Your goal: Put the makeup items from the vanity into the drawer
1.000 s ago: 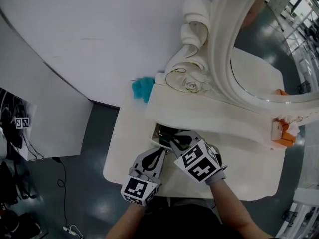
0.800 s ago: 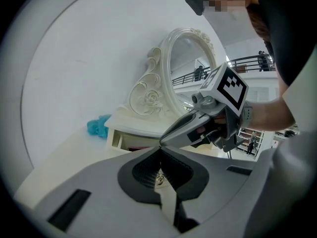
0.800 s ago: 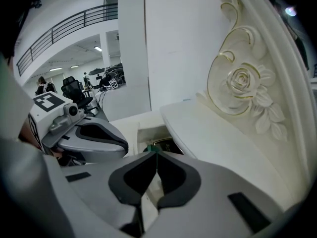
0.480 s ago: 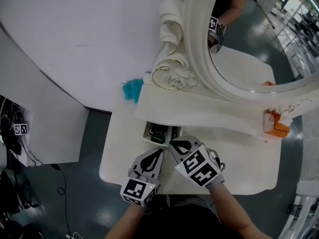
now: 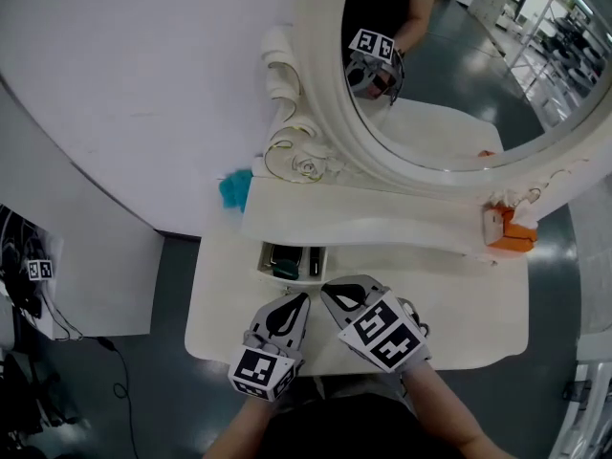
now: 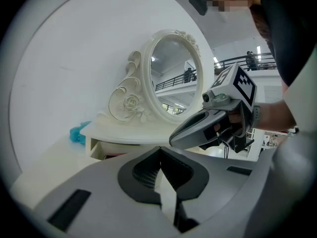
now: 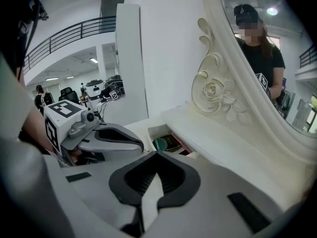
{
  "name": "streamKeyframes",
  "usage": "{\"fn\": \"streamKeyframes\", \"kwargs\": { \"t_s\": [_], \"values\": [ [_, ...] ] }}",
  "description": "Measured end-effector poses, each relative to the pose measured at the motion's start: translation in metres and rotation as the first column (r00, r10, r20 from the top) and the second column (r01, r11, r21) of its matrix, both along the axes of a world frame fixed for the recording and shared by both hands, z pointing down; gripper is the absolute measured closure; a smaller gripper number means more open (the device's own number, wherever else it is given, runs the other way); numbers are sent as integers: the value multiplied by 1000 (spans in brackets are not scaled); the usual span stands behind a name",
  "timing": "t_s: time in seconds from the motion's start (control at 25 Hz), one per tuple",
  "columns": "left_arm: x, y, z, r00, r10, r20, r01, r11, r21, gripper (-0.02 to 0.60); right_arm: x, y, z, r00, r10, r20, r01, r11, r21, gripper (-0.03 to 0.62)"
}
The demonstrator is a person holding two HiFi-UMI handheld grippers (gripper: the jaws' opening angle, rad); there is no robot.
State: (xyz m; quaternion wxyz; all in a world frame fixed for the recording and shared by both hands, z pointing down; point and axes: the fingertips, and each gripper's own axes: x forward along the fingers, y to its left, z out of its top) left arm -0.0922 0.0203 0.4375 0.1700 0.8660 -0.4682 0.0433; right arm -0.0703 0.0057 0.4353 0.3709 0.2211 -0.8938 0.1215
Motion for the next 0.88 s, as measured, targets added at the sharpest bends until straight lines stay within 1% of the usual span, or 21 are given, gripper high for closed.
{"fn": "streamKeyframes", "kwargs": {
  "t_s": [0.32,0.6,0.88],
  "values": [
    [8,5,-10,1000,11,6,-11,999,30,569,7,18,-13,997,-7,73,8,1000,-14,572],
    [1,10,-6,997,-13,-73,13,1000,-5,568,3,39,-21,989,-18,144,25,999,-43,572],
    [-2,18,-5,996,12,-86,-12,1000,3,568,-8,65,-24,980,-43,195,55,997,-57,572]
  ]
}}
